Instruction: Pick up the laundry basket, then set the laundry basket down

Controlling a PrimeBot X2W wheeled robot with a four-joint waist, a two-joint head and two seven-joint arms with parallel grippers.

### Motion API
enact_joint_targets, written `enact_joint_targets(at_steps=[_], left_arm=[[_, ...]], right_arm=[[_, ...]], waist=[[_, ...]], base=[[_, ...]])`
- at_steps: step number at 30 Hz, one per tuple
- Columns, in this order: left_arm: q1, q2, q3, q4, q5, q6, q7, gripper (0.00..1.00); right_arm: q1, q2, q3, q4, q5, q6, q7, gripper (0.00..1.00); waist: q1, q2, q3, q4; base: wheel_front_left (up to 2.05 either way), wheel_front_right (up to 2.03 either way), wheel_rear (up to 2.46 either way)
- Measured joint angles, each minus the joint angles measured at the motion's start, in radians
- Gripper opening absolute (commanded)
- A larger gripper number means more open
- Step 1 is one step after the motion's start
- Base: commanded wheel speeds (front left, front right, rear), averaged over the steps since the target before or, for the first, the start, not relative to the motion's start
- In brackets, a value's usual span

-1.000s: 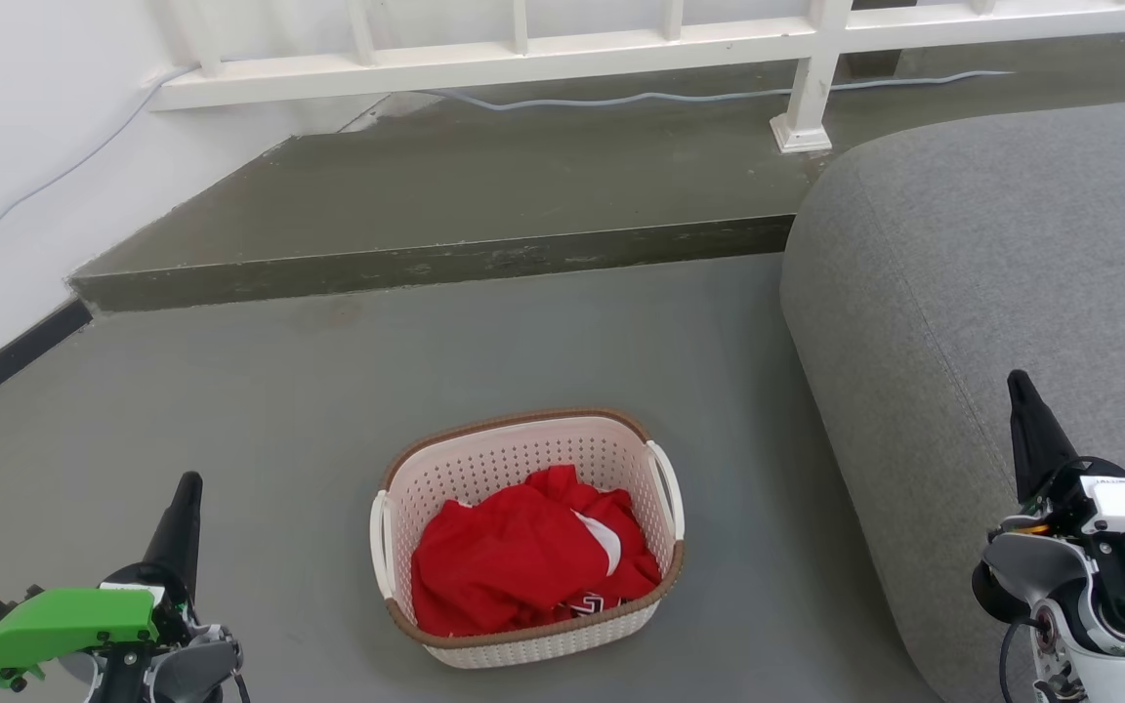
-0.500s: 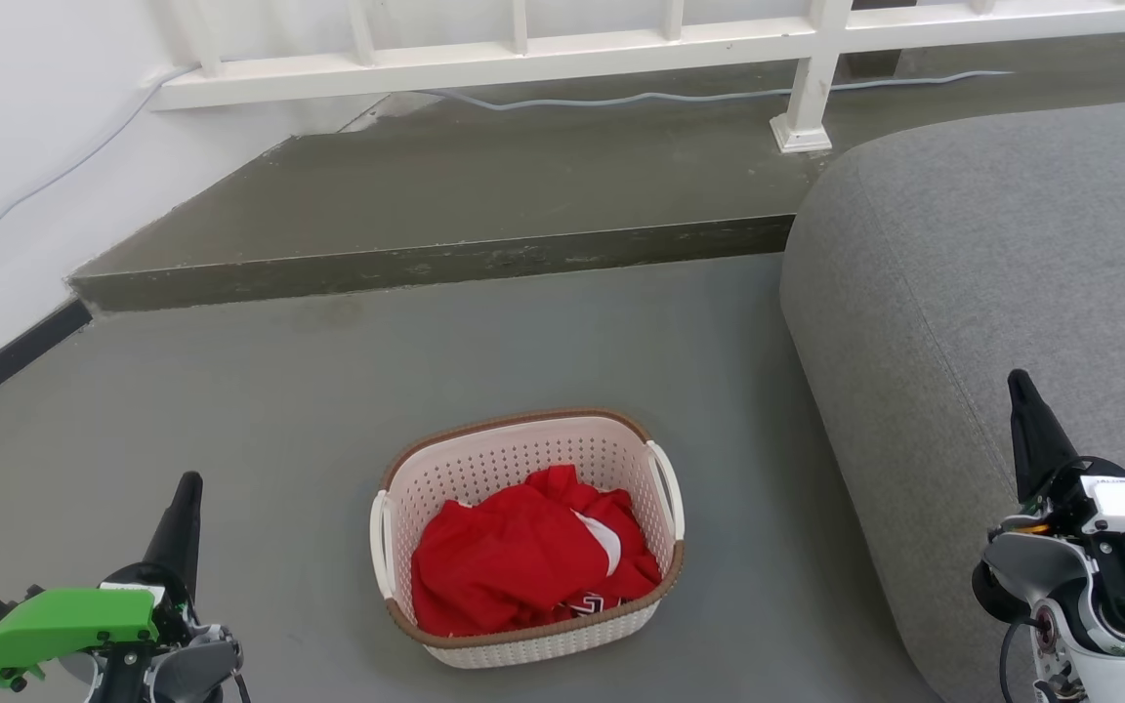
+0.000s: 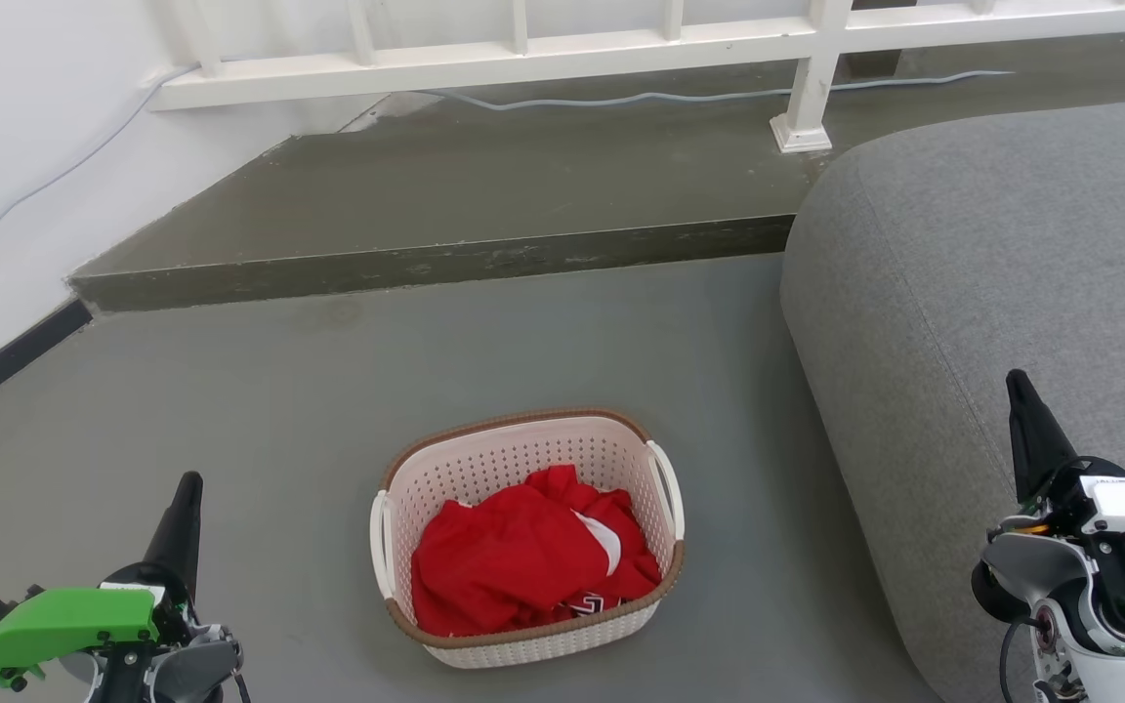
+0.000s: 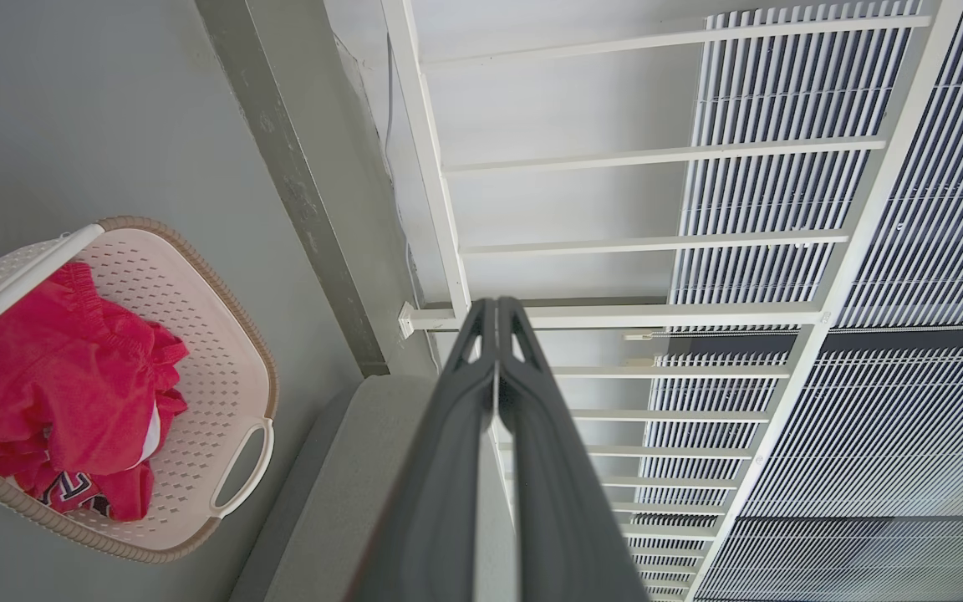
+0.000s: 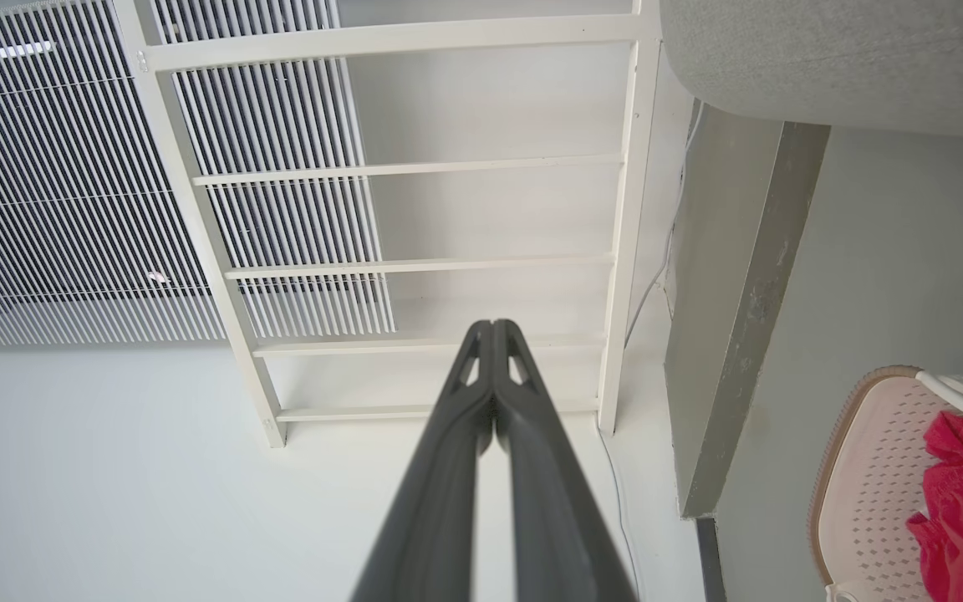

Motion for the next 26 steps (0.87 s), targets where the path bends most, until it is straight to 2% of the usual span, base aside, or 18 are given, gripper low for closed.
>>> enact_joint_targets(at_steps=[26], left_arm=[[0.0,0.0,0.0,0.0,0.0,0.0,0.0,0.0]], right_arm=[[0.0,0.001,-0.002,-0.001,0.0,0.0,0.0,0.0]], waist=[[0.0,0.0,0.0,0.0]], base=[[0.0,0.0,0.0]])
